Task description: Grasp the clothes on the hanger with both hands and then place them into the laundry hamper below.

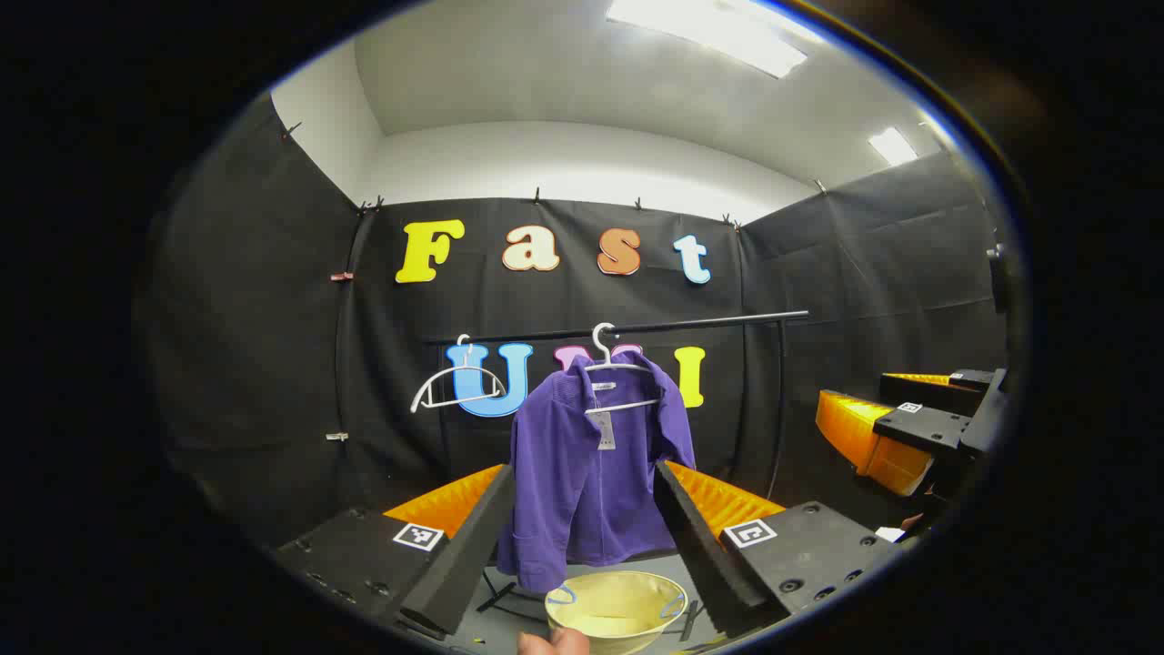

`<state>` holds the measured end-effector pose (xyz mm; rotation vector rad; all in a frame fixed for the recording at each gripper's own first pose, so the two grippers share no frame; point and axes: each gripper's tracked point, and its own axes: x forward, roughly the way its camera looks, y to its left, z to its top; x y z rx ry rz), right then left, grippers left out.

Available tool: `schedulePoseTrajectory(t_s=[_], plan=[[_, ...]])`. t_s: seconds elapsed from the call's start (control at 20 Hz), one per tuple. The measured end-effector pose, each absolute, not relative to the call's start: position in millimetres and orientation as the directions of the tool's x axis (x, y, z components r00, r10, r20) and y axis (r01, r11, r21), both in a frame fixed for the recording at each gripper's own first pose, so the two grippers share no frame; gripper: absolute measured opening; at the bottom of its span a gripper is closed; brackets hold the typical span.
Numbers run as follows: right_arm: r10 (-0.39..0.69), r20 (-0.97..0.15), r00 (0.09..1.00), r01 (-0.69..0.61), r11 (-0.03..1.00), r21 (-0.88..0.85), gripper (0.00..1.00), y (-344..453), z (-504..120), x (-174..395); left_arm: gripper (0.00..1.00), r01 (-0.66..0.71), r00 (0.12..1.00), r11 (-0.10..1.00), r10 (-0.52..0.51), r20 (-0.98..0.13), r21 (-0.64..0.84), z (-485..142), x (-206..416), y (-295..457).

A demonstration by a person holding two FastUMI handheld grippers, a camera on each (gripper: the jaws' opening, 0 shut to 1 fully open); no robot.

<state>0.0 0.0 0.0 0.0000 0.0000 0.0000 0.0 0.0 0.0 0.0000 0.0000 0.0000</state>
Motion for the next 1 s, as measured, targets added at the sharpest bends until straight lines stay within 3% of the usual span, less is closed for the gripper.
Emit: schedulePoseTrajectory(t_s=[0.55, 1.0], plan=[[0.050, -0.014, 0.999, -0.050, 0.999, 0.013, 0.97, 2, -8, 11, 0.96, -0.101, 0.995, 0.995, 0.101, 0.000, 0.013, -6, -9, 26], [0.049, -0.034, 0.998, -0.048, 0.999, 0.023, 0.98, 0, -17, 19, 0.96, -0.092, 0.996, 0.996, 0.092, -0.005, 0.011, -8, 0, 20]])
